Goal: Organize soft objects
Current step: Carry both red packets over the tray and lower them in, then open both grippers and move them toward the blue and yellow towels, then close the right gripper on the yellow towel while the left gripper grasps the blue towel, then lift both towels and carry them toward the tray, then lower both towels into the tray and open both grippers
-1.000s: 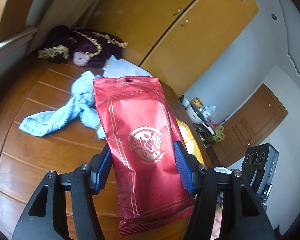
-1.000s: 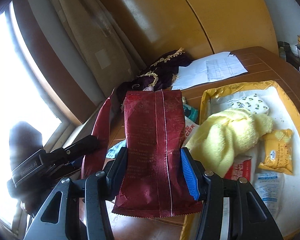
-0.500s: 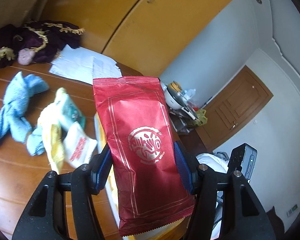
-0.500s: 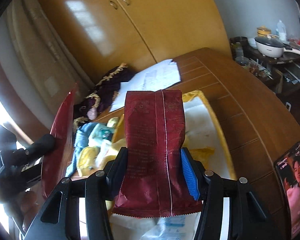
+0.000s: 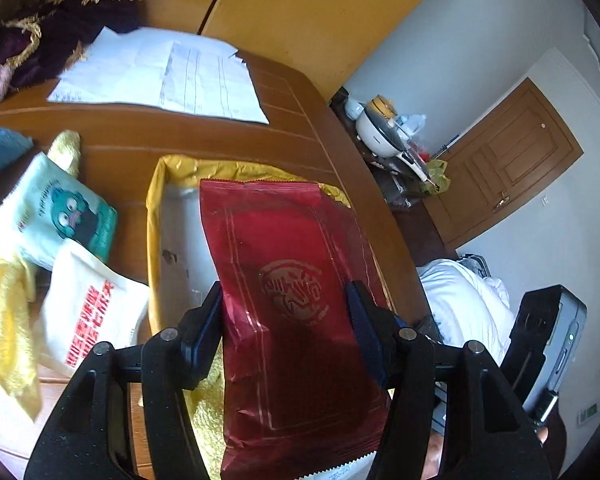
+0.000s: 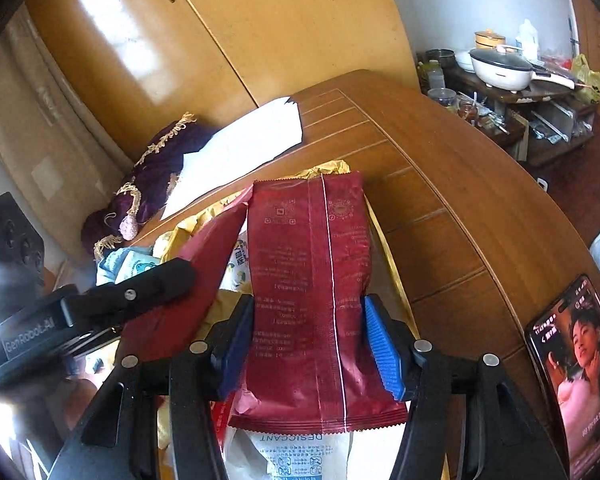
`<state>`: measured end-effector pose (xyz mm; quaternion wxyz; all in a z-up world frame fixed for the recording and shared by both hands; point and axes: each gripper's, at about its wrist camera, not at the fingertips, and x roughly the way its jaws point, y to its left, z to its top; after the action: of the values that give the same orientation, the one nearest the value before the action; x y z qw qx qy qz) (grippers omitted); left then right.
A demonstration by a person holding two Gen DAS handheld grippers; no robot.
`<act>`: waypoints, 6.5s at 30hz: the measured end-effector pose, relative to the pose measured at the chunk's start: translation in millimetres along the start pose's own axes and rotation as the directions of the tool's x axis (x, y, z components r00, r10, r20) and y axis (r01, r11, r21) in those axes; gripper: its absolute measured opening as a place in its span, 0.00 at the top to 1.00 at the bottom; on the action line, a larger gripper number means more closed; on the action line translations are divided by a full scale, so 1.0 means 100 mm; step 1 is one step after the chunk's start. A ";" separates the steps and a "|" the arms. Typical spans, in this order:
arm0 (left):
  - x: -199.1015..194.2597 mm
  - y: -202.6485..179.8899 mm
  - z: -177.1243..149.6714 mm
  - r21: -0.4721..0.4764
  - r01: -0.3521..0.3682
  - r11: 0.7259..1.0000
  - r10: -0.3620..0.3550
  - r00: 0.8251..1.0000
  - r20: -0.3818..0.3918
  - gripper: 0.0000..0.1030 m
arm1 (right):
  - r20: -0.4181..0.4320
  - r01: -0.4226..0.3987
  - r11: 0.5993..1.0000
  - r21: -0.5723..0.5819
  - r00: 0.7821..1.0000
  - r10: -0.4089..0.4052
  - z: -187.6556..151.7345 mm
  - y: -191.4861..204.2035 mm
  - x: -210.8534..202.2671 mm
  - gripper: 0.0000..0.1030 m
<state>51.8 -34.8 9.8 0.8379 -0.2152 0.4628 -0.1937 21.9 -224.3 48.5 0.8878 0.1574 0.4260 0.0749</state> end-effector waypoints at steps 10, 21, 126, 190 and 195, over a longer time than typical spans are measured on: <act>-0.17 0.19 -0.04 -0.094 0.111 0.989 -0.109 0.994 0.026 0.38 | 0.075 -0.048 0.999 0.012 0.996 0.047 -0.02 0.01 -0.15 0.36; -0.98 0.64 -0.57 -0.129 -0.003 0.992 0.039 0.960 0.276 0.29 | 0.180 -0.218 0.971 -0.098 0.956 0.233 -0.20 0.57 -0.51 0.32; -1.52 1.84 -0.66 -0.331 -0.075 0.941 0.210 0.895 0.394 0.78 | -0.221 -0.335 0.834 -0.438 0.940 0.261 -1.00 2.13 0.11 0.69; -1.30 0.56 -0.85 -0.050 -0.148 0.988 0.156 0.926 0.344 0.78 | 0.177 -0.363 0.875 -0.320 0.884 0.432 -0.58 1.33 -1.07 0.73; -1.19 0.25 -0.85 0.017 -0.098 0.995 0.088 0.949 0.303 0.78 | 0.245 -0.325 0.898 -0.298 0.883 0.401 -0.40 1.08 -1.25 0.73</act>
<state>-76.8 32.7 37.9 0.9103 -0.2067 0.3357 -0.1261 -87.5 -147.1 153.7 0.9245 0.1321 0.2359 0.2687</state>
